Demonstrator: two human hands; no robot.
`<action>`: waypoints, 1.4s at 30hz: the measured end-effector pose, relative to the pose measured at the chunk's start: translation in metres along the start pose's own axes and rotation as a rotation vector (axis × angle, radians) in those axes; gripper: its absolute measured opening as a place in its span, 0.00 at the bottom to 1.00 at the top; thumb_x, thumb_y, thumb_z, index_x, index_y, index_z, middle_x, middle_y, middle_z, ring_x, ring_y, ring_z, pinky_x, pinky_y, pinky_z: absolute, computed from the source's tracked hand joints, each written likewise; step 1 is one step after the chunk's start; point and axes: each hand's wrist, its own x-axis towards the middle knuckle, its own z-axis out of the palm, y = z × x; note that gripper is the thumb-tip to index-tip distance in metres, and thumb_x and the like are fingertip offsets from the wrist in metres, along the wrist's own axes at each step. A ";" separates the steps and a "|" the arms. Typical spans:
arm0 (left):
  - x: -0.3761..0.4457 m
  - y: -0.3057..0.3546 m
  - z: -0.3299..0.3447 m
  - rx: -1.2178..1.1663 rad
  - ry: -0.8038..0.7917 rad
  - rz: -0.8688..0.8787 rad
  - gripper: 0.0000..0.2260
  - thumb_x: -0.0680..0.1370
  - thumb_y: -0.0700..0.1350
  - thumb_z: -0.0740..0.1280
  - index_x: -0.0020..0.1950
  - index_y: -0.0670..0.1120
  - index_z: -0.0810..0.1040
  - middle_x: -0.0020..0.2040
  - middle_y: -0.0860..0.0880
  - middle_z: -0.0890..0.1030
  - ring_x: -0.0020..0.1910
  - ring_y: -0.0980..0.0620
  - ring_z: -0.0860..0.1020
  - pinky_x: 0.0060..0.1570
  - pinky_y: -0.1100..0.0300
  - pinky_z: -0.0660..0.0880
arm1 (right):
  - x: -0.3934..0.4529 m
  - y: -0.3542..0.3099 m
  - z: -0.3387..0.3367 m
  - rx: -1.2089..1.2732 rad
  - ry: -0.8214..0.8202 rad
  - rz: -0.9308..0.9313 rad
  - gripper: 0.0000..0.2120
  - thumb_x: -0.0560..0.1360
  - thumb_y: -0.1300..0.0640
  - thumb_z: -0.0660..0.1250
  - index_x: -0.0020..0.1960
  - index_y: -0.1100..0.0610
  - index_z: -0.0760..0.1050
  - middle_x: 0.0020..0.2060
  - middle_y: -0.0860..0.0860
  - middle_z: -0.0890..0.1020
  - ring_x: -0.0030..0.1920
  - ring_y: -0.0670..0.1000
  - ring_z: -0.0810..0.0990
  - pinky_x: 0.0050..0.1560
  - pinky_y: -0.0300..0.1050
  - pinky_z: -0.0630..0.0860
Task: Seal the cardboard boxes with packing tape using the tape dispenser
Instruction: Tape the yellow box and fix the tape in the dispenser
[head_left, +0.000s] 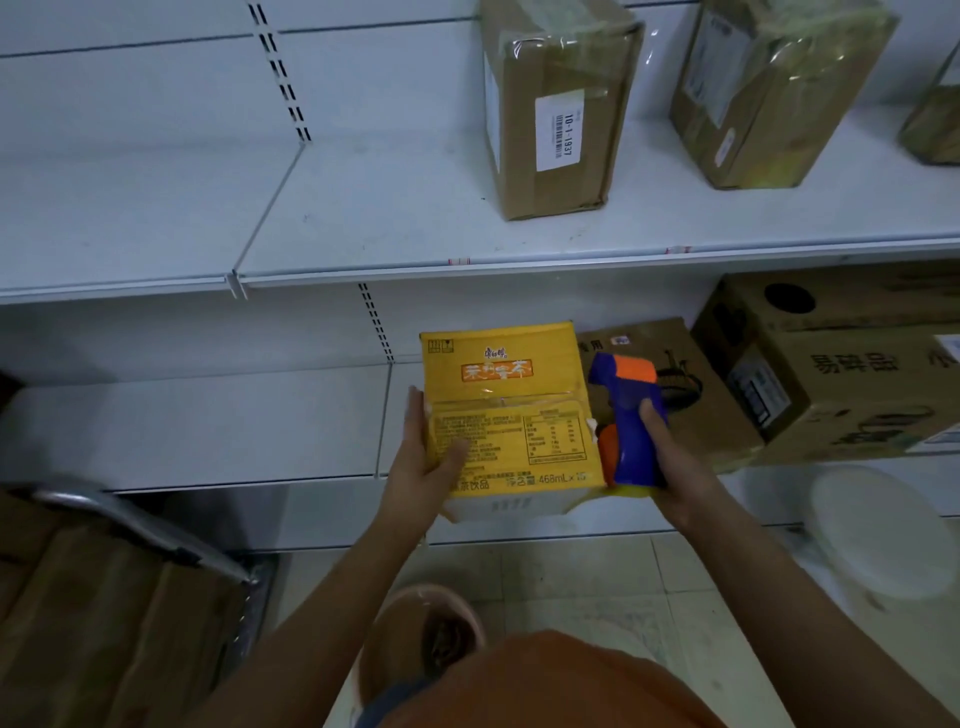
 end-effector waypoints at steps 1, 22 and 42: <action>0.002 -0.001 -0.001 -0.038 0.018 -0.029 0.41 0.78 0.55 0.68 0.81 0.59 0.42 0.75 0.55 0.69 0.64 0.55 0.79 0.57 0.49 0.80 | -0.002 0.000 0.006 -0.034 0.015 -0.014 0.33 0.66 0.36 0.70 0.64 0.55 0.75 0.54 0.57 0.84 0.56 0.58 0.82 0.61 0.60 0.76; 0.011 0.003 0.005 0.241 0.309 -0.062 0.25 0.78 0.65 0.60 0.75 0.67 0.60 0.63 0.57 0.79 0.56 0.57 0.81 0.53 0.49 0.80 | -0.031 -0.089 0.094 -0.923 -0.256 -0.172 0.25 0.69 0.34 0.69 0.46 0.57 0.81 0.37 0.52 0.86 0.37 0.51 0.85 0.42 0.46 0.79; 0.005 0.049 -0.003 0.409 0.343 0.179 0.21 0.77 0.55 0.68 0.69 0.51 0.74 0.62 0.56 0.76 0.61 0.60 0.71 0.60 0.58 0.74 | -0.011 -0.082 0.142 -1.540 -0.335 -0.361 0.40 0.58 0.21 0.56 0.45 0.56 0.76 0.38 0.53 0.82 0.38 0.51 0.82 0.36 0.42 0.76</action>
